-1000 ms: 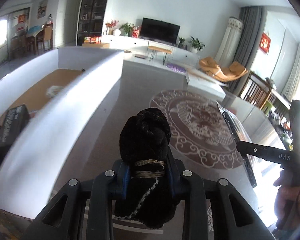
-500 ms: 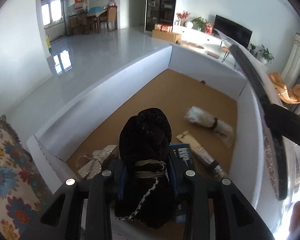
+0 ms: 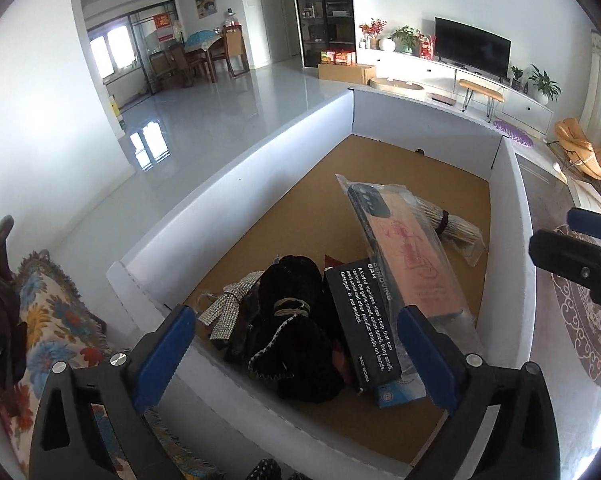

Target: Organize objects

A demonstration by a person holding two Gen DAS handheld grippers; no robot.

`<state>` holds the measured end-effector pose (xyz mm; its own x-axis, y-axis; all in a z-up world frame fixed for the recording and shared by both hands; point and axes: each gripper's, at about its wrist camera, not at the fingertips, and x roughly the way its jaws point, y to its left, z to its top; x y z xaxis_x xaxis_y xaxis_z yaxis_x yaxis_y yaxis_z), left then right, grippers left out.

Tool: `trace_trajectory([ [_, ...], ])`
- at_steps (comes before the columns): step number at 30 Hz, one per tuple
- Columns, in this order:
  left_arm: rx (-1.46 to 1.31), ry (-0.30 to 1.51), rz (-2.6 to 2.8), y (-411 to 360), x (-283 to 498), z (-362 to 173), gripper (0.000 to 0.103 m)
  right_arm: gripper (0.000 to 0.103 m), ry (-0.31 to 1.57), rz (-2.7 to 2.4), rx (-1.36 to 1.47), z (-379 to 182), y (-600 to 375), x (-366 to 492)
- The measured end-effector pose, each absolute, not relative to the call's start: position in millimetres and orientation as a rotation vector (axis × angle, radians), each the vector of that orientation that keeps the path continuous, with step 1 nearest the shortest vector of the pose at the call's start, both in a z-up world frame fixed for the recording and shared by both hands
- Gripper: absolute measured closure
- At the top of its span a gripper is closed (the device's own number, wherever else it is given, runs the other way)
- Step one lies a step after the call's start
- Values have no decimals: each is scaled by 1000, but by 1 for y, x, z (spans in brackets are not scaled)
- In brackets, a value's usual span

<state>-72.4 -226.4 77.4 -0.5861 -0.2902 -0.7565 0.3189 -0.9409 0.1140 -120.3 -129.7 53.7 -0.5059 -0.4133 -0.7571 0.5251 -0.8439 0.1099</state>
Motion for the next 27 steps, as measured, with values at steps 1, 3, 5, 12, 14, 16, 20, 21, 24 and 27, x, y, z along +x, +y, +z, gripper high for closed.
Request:
trace_trajectory([
  [1, 1180, 51, -2508, -223, -72, 77, 1, 2, 213, -2344, 1120, 57, -127, -119],
  [3, 1138, 76, -2501, -220, -61, 84, 1, 1, 244, -2355, 1129, 61, -123, -117],
  [5, 1129, 158, -2513, -223, -54, 89, 1, 1, 241, -2353, 1137, 63, -125, -116],
  [12, 1166, 343, -2478, -243, -48, 98, 1, 1, 266, -2342, 1136, 71, -133, -105],
  [14, 1150, 342, -2477, -245, -46, 101, 1, 1, 279, -2339, 1122, 72, -138, -102],
  [16, 1124, 324, -2478, -244, -43, 104, 1, 1, 279, -2339, 1110, 74, -142, -101],
  [20, 1105, 290, -2490, -241, -39, 105, 1, 1, 260, -2334, 1106, 73, -147, -101],
  [21, 1101, 286, -2490, -240, -39, 106, 1, 1, 259, -2330, 1108, 72, -149, -101],
  [24, 1089, 274, -2492, -240, -38, 107, 1, 1, 263, -2322, 1112, 69, -154, -100],
  [27, 1087, 266, -2494, -239, -39, 107, 1, 1, 266, -2318, 1109, 67, -156, -99],
])
